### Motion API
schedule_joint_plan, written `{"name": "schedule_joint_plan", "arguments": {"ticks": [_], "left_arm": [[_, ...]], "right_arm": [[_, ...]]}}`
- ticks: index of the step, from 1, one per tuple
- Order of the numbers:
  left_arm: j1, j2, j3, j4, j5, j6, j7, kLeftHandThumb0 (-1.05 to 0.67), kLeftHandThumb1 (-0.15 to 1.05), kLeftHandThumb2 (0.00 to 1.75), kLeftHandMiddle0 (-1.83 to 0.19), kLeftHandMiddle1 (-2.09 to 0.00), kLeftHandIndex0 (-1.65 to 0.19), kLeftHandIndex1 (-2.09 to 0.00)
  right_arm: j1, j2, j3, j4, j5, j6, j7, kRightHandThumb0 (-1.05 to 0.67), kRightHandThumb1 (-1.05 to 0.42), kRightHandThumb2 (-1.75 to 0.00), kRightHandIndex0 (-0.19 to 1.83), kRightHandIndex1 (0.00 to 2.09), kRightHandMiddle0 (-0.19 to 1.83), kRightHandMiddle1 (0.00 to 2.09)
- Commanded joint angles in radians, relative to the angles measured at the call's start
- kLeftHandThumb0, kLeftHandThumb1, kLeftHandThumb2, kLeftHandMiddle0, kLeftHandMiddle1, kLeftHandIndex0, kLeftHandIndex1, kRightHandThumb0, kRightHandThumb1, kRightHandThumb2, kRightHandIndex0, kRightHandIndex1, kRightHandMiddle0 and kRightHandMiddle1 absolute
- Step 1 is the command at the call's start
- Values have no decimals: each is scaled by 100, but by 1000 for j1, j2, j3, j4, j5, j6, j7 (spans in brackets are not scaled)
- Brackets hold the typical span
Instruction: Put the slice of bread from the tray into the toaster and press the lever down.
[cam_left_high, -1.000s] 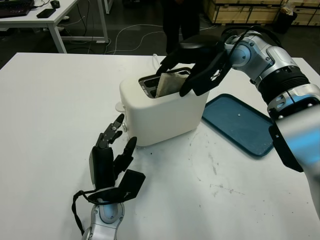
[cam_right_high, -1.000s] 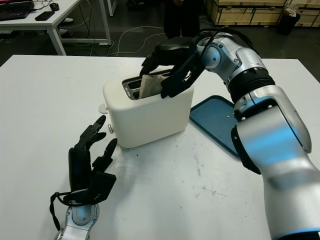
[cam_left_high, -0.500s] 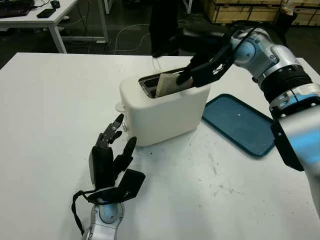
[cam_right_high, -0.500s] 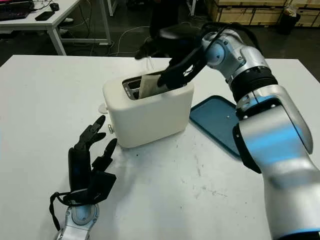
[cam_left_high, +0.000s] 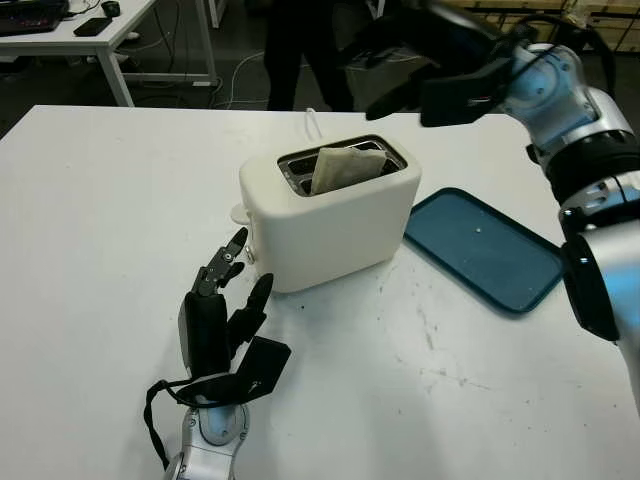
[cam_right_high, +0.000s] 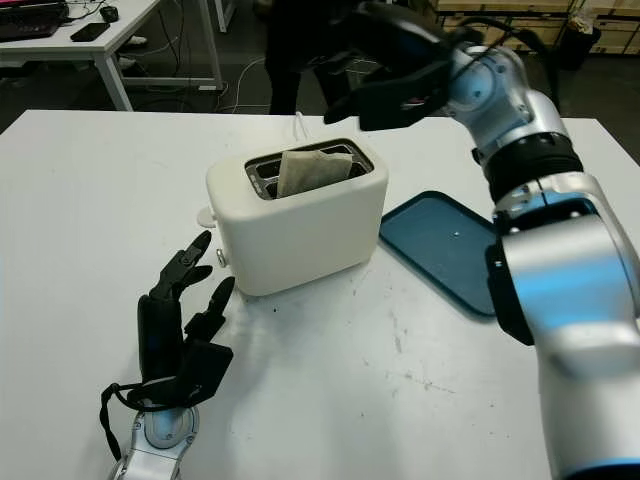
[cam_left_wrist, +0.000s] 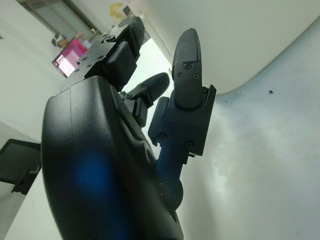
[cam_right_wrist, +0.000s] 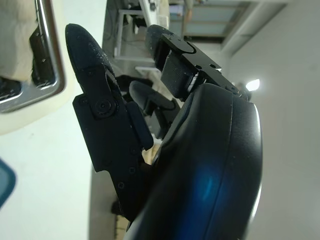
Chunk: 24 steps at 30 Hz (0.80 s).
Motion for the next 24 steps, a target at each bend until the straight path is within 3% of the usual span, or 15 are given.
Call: {"name": "schedule_joint_plan", "arguments": {"ticks": [1, 7, 15, 24], "left_arm": [[-12, -39, 1, 7, -14, -19, 10, -48, 92, 28, -32, -95, -54, 0], [-24, -24, 4, 9, -4, -12, 2, -48, 92, 28, -32, -97, -54, 0], [-45, -17, 5, 25, 2, -20, 1, -48, 92, 27, -32, -97, -55, 0], [-50, -22, 7, 31, 4, -19, 4, -47, 92, 26, -31, -98, -55, -1]], "right_arm": [[35, -13, -27, -15, 39, 22, 18, -71, -74, 0, 64, 62, 81, 7], [87, -10, -63, -13, 95, 81, 71, -64, -69, 0, 69, 41, 78, 2], [83, 12, -85, -15, 124, 103, 120, -78, -67, 0, 74, 42, 80, 2], [90, 35, -72, -36, 115, 74, 76, -77, -69, -1, 78, 45, 83, 3]]}}
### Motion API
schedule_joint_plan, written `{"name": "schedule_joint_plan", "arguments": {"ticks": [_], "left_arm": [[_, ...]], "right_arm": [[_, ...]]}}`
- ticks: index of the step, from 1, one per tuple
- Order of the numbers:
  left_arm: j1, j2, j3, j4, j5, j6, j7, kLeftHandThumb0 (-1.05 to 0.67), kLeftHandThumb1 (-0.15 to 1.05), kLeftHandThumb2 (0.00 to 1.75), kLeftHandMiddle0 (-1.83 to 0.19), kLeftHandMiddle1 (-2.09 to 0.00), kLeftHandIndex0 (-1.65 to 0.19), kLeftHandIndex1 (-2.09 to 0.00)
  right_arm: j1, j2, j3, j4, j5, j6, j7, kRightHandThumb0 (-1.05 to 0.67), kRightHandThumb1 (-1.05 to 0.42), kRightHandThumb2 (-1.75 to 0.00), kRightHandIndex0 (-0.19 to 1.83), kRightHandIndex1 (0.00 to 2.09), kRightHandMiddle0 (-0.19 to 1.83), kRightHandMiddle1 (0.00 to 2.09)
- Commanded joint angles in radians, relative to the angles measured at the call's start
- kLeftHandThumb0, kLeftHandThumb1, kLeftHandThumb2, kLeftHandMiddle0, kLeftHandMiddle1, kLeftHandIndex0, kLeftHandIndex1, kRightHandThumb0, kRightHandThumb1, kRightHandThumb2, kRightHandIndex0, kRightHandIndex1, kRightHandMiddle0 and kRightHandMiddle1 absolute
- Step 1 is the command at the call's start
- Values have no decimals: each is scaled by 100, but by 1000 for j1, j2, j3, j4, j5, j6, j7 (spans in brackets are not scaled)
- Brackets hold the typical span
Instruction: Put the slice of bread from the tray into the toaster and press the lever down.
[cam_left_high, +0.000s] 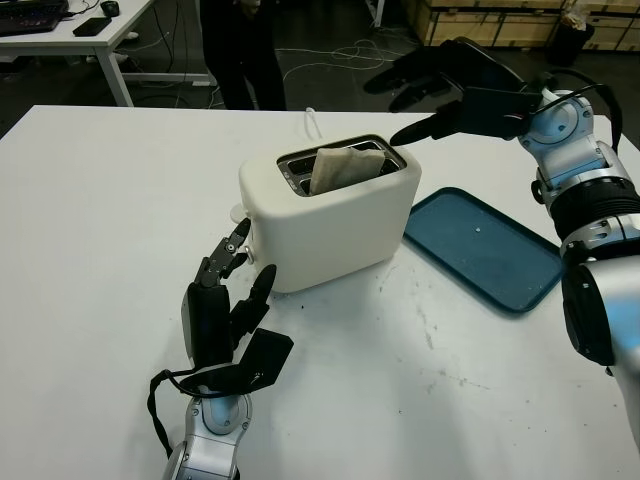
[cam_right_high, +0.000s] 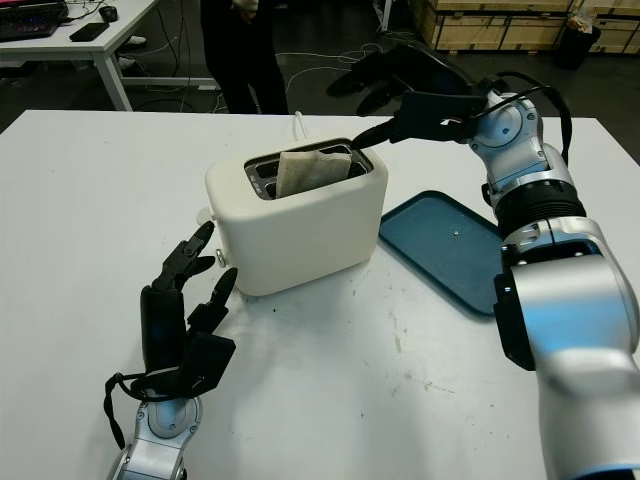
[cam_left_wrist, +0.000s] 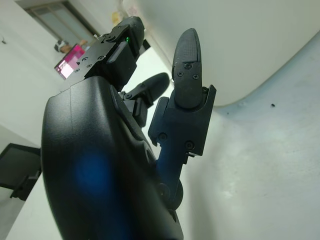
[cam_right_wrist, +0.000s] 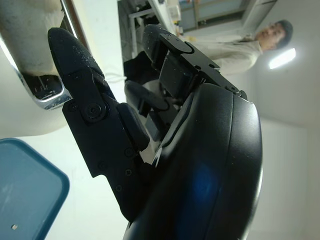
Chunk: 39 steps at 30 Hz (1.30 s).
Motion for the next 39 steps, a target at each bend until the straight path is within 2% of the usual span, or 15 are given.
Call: {"name": "schedule_joint_plan", "arguments": {"ticks": [1, 14, 27, 35, 39], "left_arm": [[-8, -20, 2, 11, 6, -8, 6, -47, 92, 26, -31, -98, -55, -1], [-3, -23, 3, 16, -1, -21, 8, -47, 92, 26, -30, -100, -55, -1], [9, -25, -1, 1, 2, -16, 5, -46, 92, 27, -30, -100, -54, 0], [10, -25, -2, 7, 8, -22, 13, -47, 92, 27, -31, -99, -55, 0], [14, -29, -3, 5, 0, -18, 13, -47, 92, 27, -31, -99, -55, 0]], "right_arm": [[6, 12, 1, -16, 6, -15, -8, -77, -69, -1, 78, 45, 83, 3], [32, 42, 9, -64, 10, -39, 16, -67, -66, 0, 82, 53, 93, 6], [46, 68, 48, -57, 4, -33, 79, -60, -63, 0, 80, 53, 93, 4], [54, 75, 92, -32, -53, -61, 9, -59, -63, 0, 84, 56, 95, 4], [58, 80, 112, -21, -86, -63, -47, -50, -66, -1, 87, 57, 97, 4]]}}
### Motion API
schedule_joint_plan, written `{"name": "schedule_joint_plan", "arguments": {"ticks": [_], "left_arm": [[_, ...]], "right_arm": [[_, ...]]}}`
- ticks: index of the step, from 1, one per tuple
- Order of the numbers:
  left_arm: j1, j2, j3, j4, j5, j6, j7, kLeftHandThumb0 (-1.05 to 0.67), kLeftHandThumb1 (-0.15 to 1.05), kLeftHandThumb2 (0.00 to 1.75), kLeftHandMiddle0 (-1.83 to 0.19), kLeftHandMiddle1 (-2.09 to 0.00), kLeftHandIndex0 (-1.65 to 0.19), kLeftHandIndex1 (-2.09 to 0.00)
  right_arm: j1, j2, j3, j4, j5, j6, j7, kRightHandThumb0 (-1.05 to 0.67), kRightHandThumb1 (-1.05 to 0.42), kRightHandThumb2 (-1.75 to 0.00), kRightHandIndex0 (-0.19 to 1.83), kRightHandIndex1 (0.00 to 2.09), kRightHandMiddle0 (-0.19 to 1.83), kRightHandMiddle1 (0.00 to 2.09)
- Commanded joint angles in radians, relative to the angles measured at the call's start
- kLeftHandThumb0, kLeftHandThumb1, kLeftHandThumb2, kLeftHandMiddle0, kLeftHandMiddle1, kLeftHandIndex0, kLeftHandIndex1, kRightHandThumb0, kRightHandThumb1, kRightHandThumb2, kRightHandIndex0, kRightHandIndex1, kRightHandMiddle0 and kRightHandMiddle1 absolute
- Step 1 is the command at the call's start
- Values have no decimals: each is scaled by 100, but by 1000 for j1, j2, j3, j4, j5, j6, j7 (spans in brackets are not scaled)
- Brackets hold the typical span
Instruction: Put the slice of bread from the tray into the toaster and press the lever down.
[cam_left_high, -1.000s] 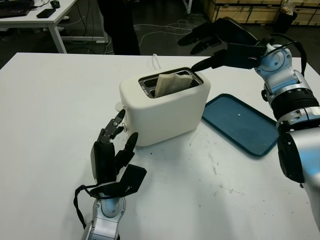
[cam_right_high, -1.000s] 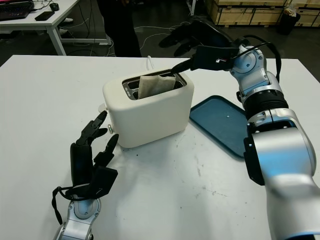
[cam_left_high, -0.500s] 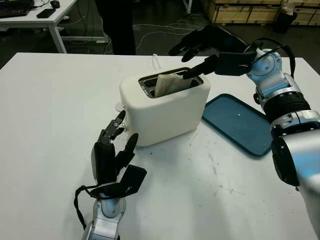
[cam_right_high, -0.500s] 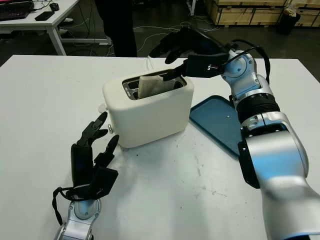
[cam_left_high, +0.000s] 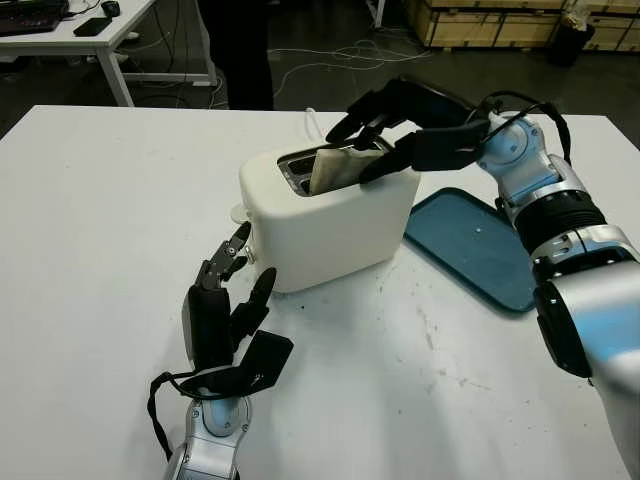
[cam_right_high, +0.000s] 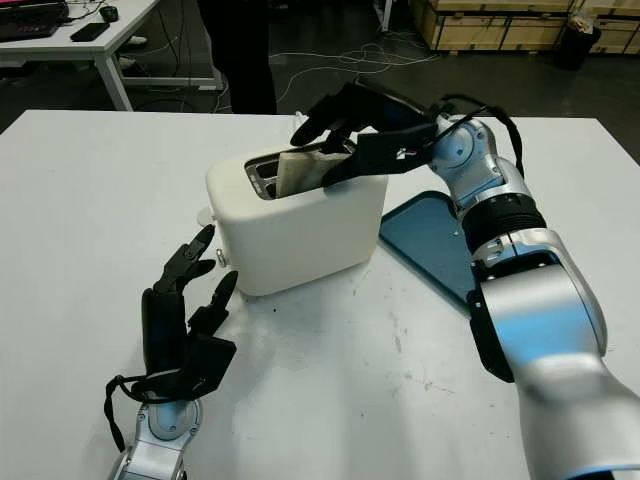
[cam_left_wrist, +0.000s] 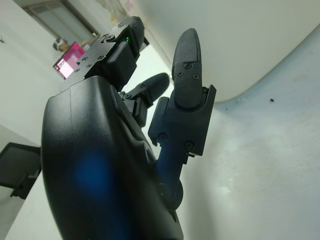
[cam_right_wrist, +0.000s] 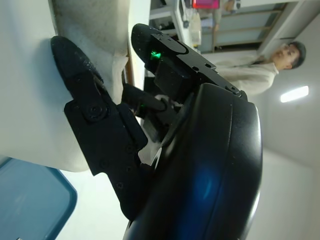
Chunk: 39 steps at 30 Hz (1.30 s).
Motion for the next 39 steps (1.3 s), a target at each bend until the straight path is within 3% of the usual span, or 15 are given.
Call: {"name": "schedule_joint_plan", "arguments": {"ticks": [1, 5, 13, 15, 17, 18, 20, 23, 29, 39], "left_arm": [[9, -30, -5, -11, -4, -7, 2, -47, 92, 27, -31, -99, -54, 0], [12, -33, -7, -12, -1, -2, 3, -47, 92, 27, -31, -98, -54, 0], [9, -31, -6, 7, -3, -28, 17, -48, 92, 27, -31, -100, -55, -1], [10, -32, -6, 10, -3, -29, 21, -48, 92, 27, -31, -101, -55, -1], [14, -31, -7, 7, -6, -30, 19, -48, 92, 27, -30, -101, -54, 0], [16, -32, -7, 5, -8, -28, 17, -47, 92, 28, -30, -101, -54, 0], [18, -33, -7, 2, -9, -27, 17, -47, 92, 27, -30, -101, -54, 0], [20, -37, -7, 2, -7, -22, 21, -48, 92, 27, -29, -101, -54, 0], [20, -32, -12, -2, 2, -20, 19, -46, 92, 28, -30, -100, -54, 0], [25, -35, -15, -4, -5, -20, 18, -46, 92, 28, -29, -99, -54, 0]], "right_arm": [[15, 9, 11, 11, -15, -21, -35, -48, -66, -1, 87, 58, 97, 4], [18, 13, 18, 13, -22, -20, -63, -39, -72, -2, 91, 62, 103, 7], [21, 10, 34, 4, -28, -44, -67, -36, -82, -2, 97, 62, 108, 8], [25, 12, 31, 1, -31, -53, -88, -36, -83, -1, 103, 72, 114, 10], [28, 14, 30, -1, -34, -67, -119, -41, -85, 0, 104, 101, 124, 16], [29, 15, 29, 0, -35, -76, -133, -43, -85, 0, 103, 117, 127, 26], [30, 15, 31, 3, -38, -88, -156, -50, -87, 0, 106, 137, 110, 90], [29, 13, 40, 9, -59, -98, -196, -54, -90, 0, 115, 143, 104, 130], [23, 9, 46, 26, -81, -124, -249, -50, -91, 0, 114, 161, 93, 162], [-30, 0, 60, 42, -114, -131, -244, -48, -92, -3, 109, 174, 86, 174]]}}
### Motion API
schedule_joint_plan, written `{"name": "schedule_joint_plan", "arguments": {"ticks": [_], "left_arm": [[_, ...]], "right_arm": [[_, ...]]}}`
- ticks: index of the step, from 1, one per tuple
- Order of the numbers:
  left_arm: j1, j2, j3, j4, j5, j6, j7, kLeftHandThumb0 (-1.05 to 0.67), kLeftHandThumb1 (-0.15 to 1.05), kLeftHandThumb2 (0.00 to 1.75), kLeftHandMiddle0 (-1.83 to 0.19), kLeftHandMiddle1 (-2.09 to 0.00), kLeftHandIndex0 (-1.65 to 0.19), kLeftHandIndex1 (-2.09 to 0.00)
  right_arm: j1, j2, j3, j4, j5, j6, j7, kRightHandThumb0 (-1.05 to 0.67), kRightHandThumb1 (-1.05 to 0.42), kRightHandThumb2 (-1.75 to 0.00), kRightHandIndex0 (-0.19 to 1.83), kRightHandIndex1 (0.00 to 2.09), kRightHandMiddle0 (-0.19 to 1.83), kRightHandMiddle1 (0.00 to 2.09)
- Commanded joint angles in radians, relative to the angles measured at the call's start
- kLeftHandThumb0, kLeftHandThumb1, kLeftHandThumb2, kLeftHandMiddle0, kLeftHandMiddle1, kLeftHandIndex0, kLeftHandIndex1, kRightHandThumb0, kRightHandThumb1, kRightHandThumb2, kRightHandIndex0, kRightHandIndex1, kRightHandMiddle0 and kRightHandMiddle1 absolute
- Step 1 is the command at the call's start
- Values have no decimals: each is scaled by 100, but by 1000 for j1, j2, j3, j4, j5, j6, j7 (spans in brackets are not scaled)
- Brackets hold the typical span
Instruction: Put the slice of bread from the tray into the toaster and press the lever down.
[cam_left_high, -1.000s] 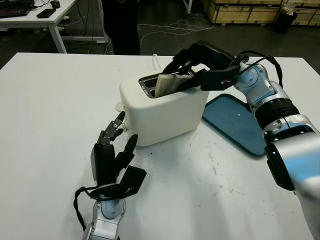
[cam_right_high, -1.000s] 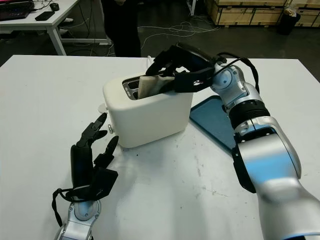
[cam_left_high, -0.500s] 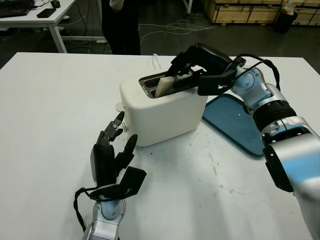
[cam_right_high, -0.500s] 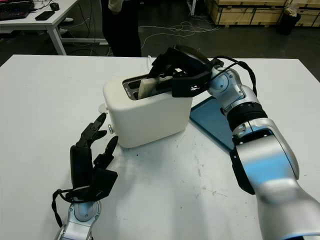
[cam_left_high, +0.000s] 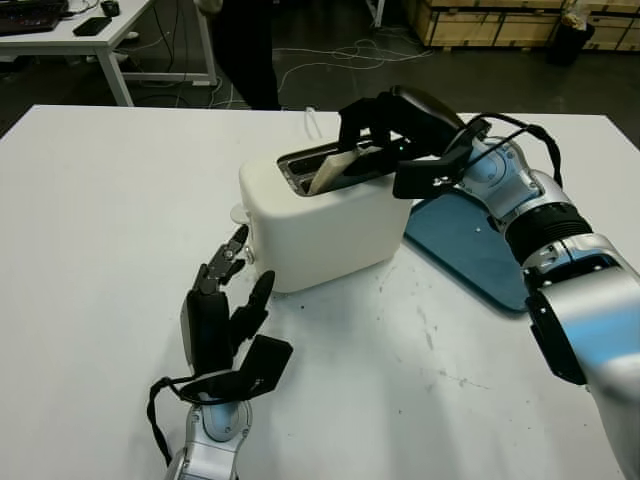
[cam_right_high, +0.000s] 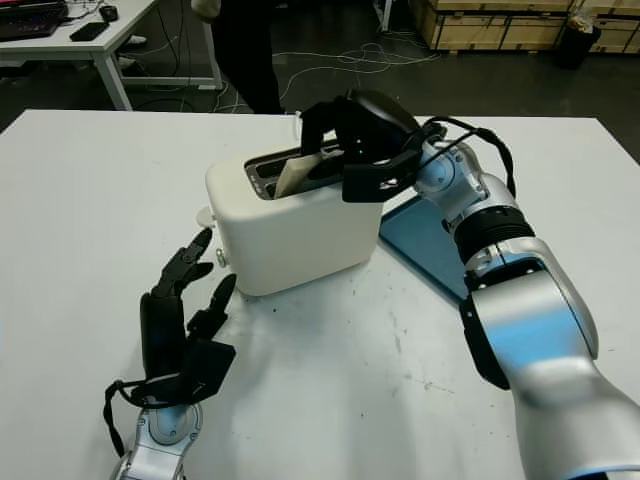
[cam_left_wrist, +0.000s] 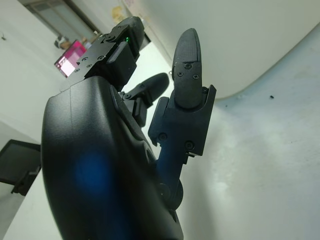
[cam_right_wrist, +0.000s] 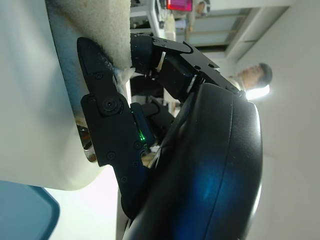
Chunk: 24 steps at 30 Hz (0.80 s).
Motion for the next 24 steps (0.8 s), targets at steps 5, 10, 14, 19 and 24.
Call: {"name": "schedule_joint_plan", "arguments": {"ticks": [5, 10, 14, 19, 24], "left_arm": [[14, -39, -14, -14, 2, 2, 4, -46, 92, 27, -29, -99, -53, 0], [21, -40, -19, -23, 0, 6, 3, -45, 92, 28, -29, -98, -53, 0], [22, -40, -20, -23, -4, 5, 4, -46, 92, 28, -29, -97, -53, 0], [20, -40, -21, -23, -4, 8, 4, -47, 92, 28, -29, -96, -53, 0], [21, -44, -22, -28, -3, 16, 3, -47, 92, 28, -30, -96, -53, 0]], "right_arm": [[-74, -16, 30, -6, -40, -12, -2, -48, -92, -3, 107, 175, 85, 175], [-109, -31, 74, -4, -84, -30, 17, -46, -90, 0, 109, 175, 87, 175], [-139, -39, 111, 0, -124, -31, 26, -46, -89, 0, 111, 175, 90, 175], [-156, -39, 128, 9, -124, -28, 58, -48, -89, 0, 111, 175, 91, 175], [-153, -36, 150, 14, -132, -45, 72, -50, -89, 0, 111, 175, 91, 175]]}}
